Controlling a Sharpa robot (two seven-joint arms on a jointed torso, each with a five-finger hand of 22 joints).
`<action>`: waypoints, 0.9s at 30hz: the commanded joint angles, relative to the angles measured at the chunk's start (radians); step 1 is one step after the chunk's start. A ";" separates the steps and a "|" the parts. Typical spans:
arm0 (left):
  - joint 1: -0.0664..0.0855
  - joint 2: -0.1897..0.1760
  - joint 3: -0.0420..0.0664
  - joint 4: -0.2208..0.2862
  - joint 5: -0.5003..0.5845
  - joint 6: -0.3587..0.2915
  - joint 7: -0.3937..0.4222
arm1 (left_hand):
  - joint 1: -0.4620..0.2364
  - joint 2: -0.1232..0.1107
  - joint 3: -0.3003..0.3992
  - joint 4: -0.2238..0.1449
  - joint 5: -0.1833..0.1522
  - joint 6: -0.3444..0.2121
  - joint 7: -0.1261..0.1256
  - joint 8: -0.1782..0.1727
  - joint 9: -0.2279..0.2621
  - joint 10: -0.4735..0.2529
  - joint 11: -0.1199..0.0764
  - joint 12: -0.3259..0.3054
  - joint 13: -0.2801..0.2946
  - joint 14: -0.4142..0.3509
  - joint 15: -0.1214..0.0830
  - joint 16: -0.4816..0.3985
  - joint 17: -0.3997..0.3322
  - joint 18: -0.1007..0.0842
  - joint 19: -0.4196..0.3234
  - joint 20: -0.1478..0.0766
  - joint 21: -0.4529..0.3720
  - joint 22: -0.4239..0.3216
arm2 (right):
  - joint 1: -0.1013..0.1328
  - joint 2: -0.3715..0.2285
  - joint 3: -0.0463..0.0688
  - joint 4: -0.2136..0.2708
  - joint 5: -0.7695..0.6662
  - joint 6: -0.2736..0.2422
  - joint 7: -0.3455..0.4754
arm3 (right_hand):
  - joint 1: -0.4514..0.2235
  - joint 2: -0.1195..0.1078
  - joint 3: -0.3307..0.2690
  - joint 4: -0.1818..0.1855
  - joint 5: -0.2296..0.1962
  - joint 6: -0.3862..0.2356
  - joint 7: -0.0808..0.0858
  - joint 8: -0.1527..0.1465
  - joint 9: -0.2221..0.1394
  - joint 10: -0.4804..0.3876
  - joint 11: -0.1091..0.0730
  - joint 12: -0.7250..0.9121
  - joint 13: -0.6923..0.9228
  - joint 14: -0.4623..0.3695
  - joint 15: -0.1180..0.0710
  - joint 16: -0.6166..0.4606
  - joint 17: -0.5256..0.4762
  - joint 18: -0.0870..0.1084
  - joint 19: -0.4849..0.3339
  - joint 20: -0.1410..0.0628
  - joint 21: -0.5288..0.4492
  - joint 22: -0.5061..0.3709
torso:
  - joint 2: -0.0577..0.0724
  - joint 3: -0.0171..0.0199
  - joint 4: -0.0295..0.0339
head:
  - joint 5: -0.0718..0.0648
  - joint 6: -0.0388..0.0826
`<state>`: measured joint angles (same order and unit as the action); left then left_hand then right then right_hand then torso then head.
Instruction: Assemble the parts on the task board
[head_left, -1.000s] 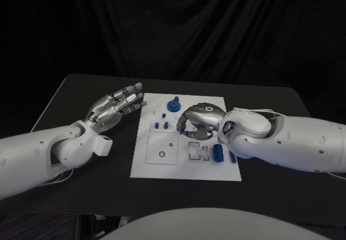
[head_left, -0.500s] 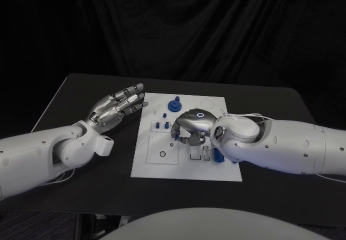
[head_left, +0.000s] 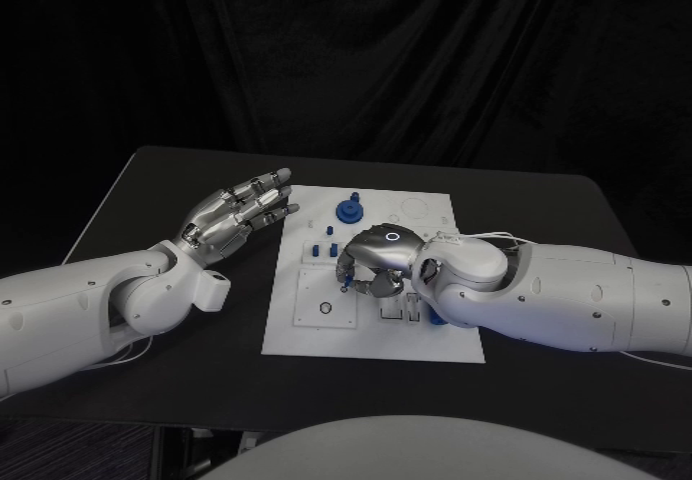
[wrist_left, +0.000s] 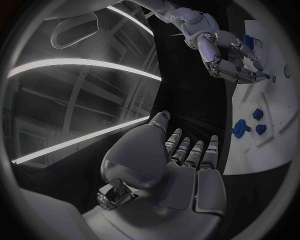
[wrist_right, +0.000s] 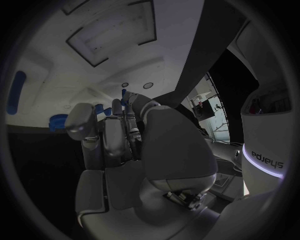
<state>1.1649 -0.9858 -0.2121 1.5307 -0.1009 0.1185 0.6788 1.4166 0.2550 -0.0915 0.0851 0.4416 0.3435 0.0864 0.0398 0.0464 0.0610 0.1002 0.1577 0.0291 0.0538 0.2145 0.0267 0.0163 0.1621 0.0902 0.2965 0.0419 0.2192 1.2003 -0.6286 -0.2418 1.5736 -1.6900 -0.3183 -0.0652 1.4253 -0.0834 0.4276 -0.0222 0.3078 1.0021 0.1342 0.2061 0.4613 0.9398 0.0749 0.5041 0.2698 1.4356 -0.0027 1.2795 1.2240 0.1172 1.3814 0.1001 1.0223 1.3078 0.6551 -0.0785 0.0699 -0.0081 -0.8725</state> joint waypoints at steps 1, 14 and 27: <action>-0.002 0.003 0.001 0.001 0.004 0.013 0.094 | -0.008 0.002 0.006 0.000 0.004 0.001 0.005 0.007 0.001 -0.001 -0.005 0.003 0.000 0.000 0.004 0.003 0.000 -0.020 0.002 -0.003 0.003 -0.001 | -0.006 0.005 0.000 -0.005 -0.017 0.018 -0.020 | 0.006 -0.009 -0.005 -0.002 -0.006 -0.007 0.001 -0.004 0.002 0.005 0.000 -0.002 0.001 0.003 -0.001 -0.003 -0.006 -0.011 0.004 -0.001 -0.005 0.124 | -0.001 0.0004 -0.0012 | 0.002 0.000; -0.002 0.005 0.001 0.000 0.004 0.014 0.090 | -0.012 0.002 0.010 -0.002 0.004 0.011 0.013 0.009 0.003 -0.002 -0.009 0.002 -0.001 -0.001 0.004 0.003 0.000 -0.020 0.003 -0.003 0.003 -0.003 | -0.019 0.022 0.001 -0.025 -0.018 0.027 -0.019 | 0.006 -0.011 -0.006 -0.002 -0.011 -0.008 0.001 -0.005 0.002 0.005 0.000 -0.003 0.000 0.001 -0.001 -0.006 -0.009 -0.011 0.002 -0.001 -0.009 0.123 | -0.001 -0.0001 -0.0009 | 0.006 0.000; -0.002 0.008 0.001 -0.004 0.004 0.018 0.086 | -0.013 0.002 0.011 -0.003 0.004 0.014 0.014 0.009 0.003 -0.002 -0.010 0.002 -0.001 -0.001 0.004 0.003 0.000 -0.020 0.003 -0.003 0.003 -0.003 | -0.026 0.036 0.001 -0.039 -0.018 0.038 -0.019 | 0.008 -0.012 -0.005 -0.004 -0.015 -0.009 0.002 -0.007 0.001 0.006 0.000 -0.004 -0.001 -0.002 -0.001 -0.011 -0.014 -0.010 0.000 -0.001 -0.014 0.121 | -0.001 0.0008 -0.0017 | 0.006 0.000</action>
<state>1.1645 -0.9803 -0.2121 1.5264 -0.1008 0.1216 0.6788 1.4142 0.2573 -0.0877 0.0812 0.4416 0.3538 0.0967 0.0440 0.0482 0.0576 0.0969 0.1577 0.0290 0.0538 0.2145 0.0266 0.0163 0.1622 0.0902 0.2965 0.0419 0.2177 1.1791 -0.5937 -0.2412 1.5356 -1.6990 -0.2953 -0.0676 1.4303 -0.0884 0.4249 -0.0249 0.2961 0.9985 0.1378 0.2038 0.4619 0.9397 0.0751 0.5041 0.2699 1.4356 -0.0027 1.2739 1.2114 0.1173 1.3814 0.1001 1.0105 1.3076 0.6537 -0.0781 0.0685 -0.0012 -0.8725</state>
